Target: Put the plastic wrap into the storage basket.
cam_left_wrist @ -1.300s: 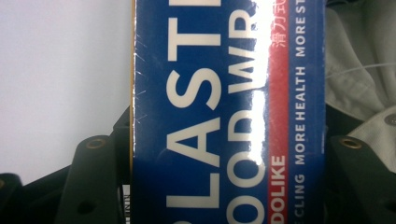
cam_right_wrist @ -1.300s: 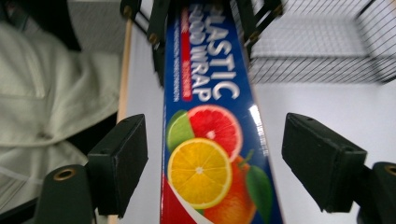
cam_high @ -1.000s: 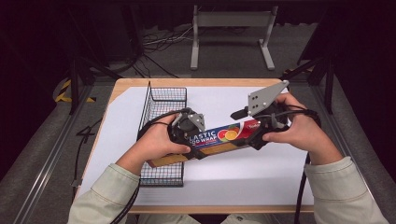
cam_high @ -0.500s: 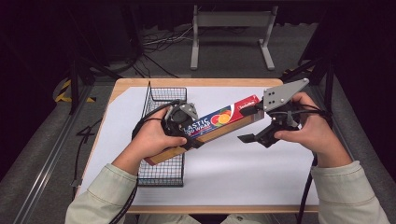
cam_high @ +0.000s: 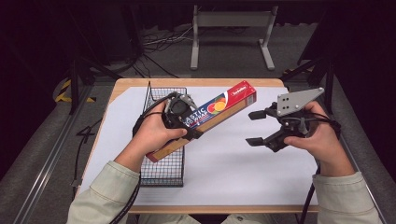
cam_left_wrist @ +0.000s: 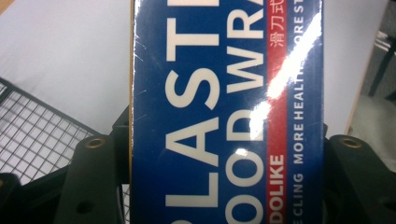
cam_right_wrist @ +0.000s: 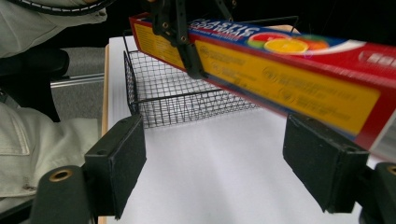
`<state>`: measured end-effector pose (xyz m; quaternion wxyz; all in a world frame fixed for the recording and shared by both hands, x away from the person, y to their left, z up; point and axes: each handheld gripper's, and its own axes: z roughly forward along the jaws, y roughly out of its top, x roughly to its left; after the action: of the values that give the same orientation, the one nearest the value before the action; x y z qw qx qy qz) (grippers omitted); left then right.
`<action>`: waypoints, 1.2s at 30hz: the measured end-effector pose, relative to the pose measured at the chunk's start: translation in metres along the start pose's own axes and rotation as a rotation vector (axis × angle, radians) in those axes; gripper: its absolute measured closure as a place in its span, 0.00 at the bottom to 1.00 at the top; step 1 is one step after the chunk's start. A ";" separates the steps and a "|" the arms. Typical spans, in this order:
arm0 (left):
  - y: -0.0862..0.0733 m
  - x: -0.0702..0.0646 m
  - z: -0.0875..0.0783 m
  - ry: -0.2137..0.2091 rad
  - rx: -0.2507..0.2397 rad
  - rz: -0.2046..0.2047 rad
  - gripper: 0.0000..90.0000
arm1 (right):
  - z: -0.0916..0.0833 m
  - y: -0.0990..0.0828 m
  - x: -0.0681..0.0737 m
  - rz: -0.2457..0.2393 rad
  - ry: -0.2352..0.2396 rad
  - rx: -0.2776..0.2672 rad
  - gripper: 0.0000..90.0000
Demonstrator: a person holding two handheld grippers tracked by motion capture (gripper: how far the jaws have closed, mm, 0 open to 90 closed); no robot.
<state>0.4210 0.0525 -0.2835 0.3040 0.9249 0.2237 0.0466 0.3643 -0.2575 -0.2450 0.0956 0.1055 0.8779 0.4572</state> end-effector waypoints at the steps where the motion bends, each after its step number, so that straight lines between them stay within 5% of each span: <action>1: 0.001 0.000 0.000 0.008 0.001 -0.006 0.44 | 0.001 -0.004 -0.001 0.006 -0.001 -0.005 0.24; 19: 0.005 0.014 0.002 0.185 -0.062 -0.181 0.44 | 0.019 -0.045 -0.004 0.075 -0.043 -0.016 0.24; 24: 0.002 0.017 0.001 0.208 -0.054 -0.270 0.44 | 0.015 -0.055 -0.006 0.102 -0.056 -0.042 0.23; 36: -0.005 0.021 0.001 0.271 -0.034 -0.458 0.44 | 0.021 -0.063 -0.009 0.124 -0.093 -0.003 0.22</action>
<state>0.4383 0.0647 -0.2886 0.2894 0.8302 0.4650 0.1038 0.3723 -0.2792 -0.3082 0.1080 0.1807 0.8635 0.4583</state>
